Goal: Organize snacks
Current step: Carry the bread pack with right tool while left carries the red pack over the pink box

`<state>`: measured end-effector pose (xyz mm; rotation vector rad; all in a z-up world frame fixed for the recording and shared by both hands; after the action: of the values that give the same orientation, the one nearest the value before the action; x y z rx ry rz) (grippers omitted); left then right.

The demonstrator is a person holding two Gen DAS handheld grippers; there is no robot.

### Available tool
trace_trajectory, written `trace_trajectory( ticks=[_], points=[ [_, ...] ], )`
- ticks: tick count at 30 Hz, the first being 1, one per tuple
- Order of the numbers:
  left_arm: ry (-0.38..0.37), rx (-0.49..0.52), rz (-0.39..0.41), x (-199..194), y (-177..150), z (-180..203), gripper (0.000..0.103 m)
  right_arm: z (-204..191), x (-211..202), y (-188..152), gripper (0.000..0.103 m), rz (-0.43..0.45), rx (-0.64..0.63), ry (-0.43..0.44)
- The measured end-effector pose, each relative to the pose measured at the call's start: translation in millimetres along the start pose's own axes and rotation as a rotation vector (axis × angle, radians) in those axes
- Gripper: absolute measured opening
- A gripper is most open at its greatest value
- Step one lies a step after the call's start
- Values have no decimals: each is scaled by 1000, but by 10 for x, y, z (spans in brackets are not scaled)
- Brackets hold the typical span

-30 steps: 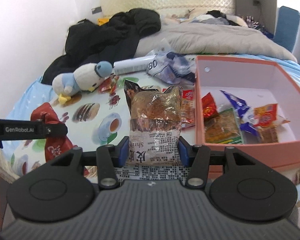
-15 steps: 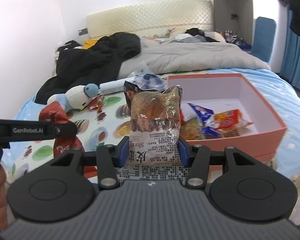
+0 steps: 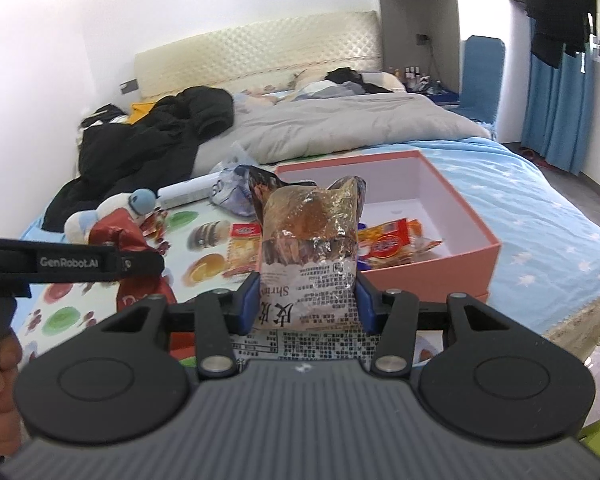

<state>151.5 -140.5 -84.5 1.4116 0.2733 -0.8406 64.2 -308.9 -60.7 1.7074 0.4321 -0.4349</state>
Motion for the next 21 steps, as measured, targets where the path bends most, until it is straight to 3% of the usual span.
trace_trajectory(
  ticks=[11, 21],
  points=[
    [-17, 46, -44, 377, 221, 221, 40, 278, 155, 82, 51, 7, 64, -16],
    [-6, 57, -94, 944, 494, 300, 40, 532, 534, 258, 51, -18, 100, -2]
  ],
)
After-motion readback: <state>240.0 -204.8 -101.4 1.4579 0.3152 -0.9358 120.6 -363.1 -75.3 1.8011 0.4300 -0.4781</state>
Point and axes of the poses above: each gripper's, at about its wrist camera, not at the fingertips, and x roughly the way its jaws point, z to its right, y to its top, the point moved 6 cm from there along x, roughly the way its jaws point, and after that the axes turned 2 degrees about x, right-handed, at the moved point
